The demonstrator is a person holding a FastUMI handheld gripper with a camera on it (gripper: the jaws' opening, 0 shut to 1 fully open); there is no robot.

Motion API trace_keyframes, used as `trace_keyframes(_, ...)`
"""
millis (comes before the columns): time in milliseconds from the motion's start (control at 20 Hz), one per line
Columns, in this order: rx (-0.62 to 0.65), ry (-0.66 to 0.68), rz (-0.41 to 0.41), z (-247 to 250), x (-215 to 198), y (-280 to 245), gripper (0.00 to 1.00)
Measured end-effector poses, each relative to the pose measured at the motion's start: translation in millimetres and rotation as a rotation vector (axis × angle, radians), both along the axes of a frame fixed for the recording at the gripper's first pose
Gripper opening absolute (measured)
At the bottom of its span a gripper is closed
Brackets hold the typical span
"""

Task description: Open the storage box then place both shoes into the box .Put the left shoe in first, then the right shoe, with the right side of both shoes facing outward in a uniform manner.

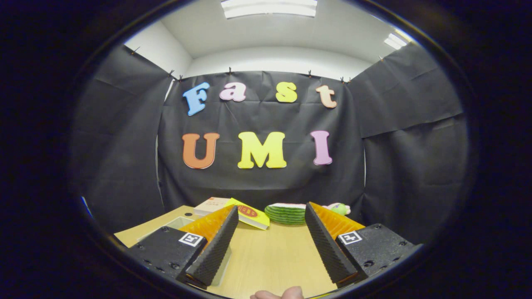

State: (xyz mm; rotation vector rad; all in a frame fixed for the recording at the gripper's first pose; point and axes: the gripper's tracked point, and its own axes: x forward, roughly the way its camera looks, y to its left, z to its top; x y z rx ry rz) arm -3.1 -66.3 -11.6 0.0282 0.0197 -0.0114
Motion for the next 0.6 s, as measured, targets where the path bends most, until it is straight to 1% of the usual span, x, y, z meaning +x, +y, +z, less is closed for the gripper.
trace_keyframes(200,-0.026,-0.012,0.012,3.0,0.6,14.4,1.0)
trace_keyframes(400,-0.02,-0.018,0.016,5.7,0.1,25.1,1.0)
trace_keyframes(600,-0.025,-0.008,0.004,3.3,-3.7,27.7,1.0)
